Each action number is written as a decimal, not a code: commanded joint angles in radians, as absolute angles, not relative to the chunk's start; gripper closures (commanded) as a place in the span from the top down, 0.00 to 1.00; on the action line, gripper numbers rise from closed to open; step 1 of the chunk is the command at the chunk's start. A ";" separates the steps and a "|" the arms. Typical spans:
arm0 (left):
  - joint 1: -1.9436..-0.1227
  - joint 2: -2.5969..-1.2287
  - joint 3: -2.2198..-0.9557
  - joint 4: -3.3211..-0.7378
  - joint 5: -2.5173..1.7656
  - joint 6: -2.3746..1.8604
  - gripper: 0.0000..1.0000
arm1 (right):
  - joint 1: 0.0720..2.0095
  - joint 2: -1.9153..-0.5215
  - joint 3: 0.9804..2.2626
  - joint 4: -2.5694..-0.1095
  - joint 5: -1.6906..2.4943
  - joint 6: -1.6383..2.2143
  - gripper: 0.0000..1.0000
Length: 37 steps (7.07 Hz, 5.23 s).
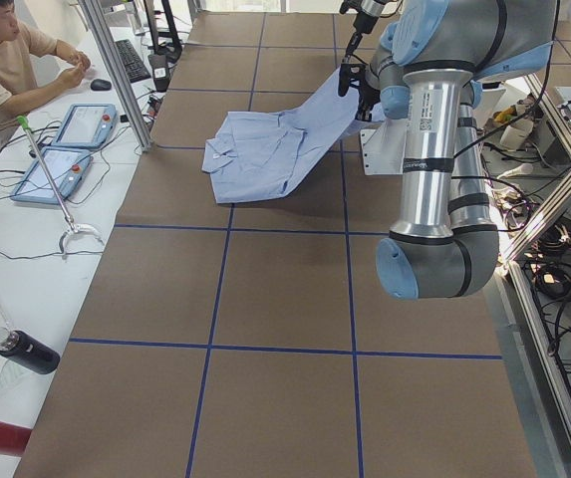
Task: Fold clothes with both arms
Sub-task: 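Lift both hem corners and carry them toward the collar, then lay the hem over the collar and open both grippers, then grasp the folded shirt's near corner with the left gripper while the right waits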
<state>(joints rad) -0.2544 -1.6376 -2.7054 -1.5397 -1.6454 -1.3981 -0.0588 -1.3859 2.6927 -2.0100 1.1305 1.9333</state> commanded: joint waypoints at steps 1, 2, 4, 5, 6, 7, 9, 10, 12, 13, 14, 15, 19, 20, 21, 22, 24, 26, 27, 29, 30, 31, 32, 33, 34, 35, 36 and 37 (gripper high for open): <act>-0.397 -1.710 -2.566 -1.522 -1.663 -1.275 0.00 | 0.010 -1.304 2.662 -2.022 1.138 1.867 0.00; -0.479 -1.821 -2.436 -1.520 -1.652 -1.208 0.00 | 0.075 -1.239 2.590 -2.020 1.138 1.821 0.00; -0.615 -1.954 -2.239 -1.523 -1.641 -1.166 0.00 | 0.261 -1.165 2.476 -2.006 1.202 1.702 0.00; -0.686 -1.973 -2.224 -1.523 -1.643 -1.097 0.00 | 0.373 -1.131 2.429 -2.005 1.280 1.631 0.00; -0.727 -1.991 -2.148 -1.531 -1.628 -1.091 0.00 | 0.458 -1.074 2.313 -1.991 1.304 1.574 0.00; -0.739 -2.061 -2.006 -1.558 -1.544 -1.082 0.00 | 0.532 -1.062 2.105 -1.816 1.336 1.536 0.00; -0.768 -2.082 -1.690 -1.850 -1.514 -1.000 0.00 | 0.627 -1.060 1.701 -1.340 1.403 1.444 0.00; -0.773 -2.085 -1.610 -1.912 -1.502 -0.982 0.00 | 0.659 -1.045 1.643 -1.297 1.451 1.413 0.00; -0.779 -2.085 -1.585 -1.945 -1.496 -0.922 0.00 | 0.695 -1.028 1.626 -1.295 1.512 1.367 0.00; -0.778 -2.106 -1.585 -1.947 -1.499 -0.925 0.00 | 0.699 -0.964 1.585 -1.296 1.511 1.365 0.00; -0.778 -2.123 -1.588 -1.947 -1.505 -0.925 0.00 | 0.699 -0.897 1.548 -1.296 1.511 1.365 0.00; -0.778 -2.137 -1.588 -1.945 -1.506 -0.925 0.00 | 0.698 -0.890 1.548 -1.295 1.511 1.364 0.00; -0.779 -2.135 -1.575 -1.950 -1.506 -0.889 0.96 | 0.706 -0.853 1.448 -1.290 1.511 1.254 0.96; -0.784 -2.125 -1.594 -2.009 -1.523 -0.840 1.00 | 0.709 -0.850 1.457 -1.290 1.522 1.244 1.00; -0.787 -2.122 -1.600 -2.014 -1.640 -0.835 1.00 | 0.728 -0.860 1.462 -1.298 1.623 1.224 1.00; -0.787 -2.074 -1.679 -2.017 -1.684 -0.834 1.00 | 0.748 -0.880 1.512 -1.302 1.664 1.133 1.00; -0.770 -1.944 -1.863 -2.017 -1.781 -0.853 1.00 | 0.764 -1.016 1.690 -1.310 1.741 1.074 1.00; -0.636 -1.800 -1.924 -2.081 -1.725 -1.063 1.00 | 0.765 -1.077 1.761 -1.313 1.729 1.086 1.00; -0.542 -1.761 -1.911 -2.107 -1.633 -1.118 1.00 | 0.765 -1.078 1.761 -1.313 1.727 1.088 1.00; -0.525 -1.749 -1.875 -2.109 -1.623 -1.129 0.95 | 0.765 -1.080 1.759 -1.313 1.721 1.086 1.00; -0.523 -1.749 -1.846 -2.111 -1.621 -1.127 0.88 | 0.764 -1.080 1.759 -1.312 1.721 1.088 1.00; -0.523 -1.749 -1.810 -2.140 -1.620 -1.121 0.83 | 0.764 -1.080 1.759 -1.313 1.721 1.088 1.00; -0.523 -1.750 -1.775 -2.181 -1.620 -1.118 0.83 | 0.762 -1.081 1.758 -1.313 1.709 1.088 1.00; -0.520 -1.752 -1.760 -2.189 -1.620 -1.118 0.83 | 0.762 -1.081 1.758 -1.312 1.706 1.088 1.00; -0.514 -1.752 -1.764 -2.189 -1.621 -1.126 0.78 | 0.761 -1.080 1.759 -1.313 1.698 1.089 1.00; -0.497 -1.752 -1.763 -2.189 -1.623 -1.127 0.63 | 0.761 -1.080 1.759 -1.312 1.697 1.089 1.00; -0.483 -1.752 -1.766 -2.189 -1.628 -1.126 0.51 | 0.759 -1.078 1.756 -1.313 1.697 1.089 1.00; -0.465 -1.752 -1.770 -2.189 -1.628 -1.129 0.41 | 0.758 -1.078 1.753 -1.312 1.695 1.089 1.00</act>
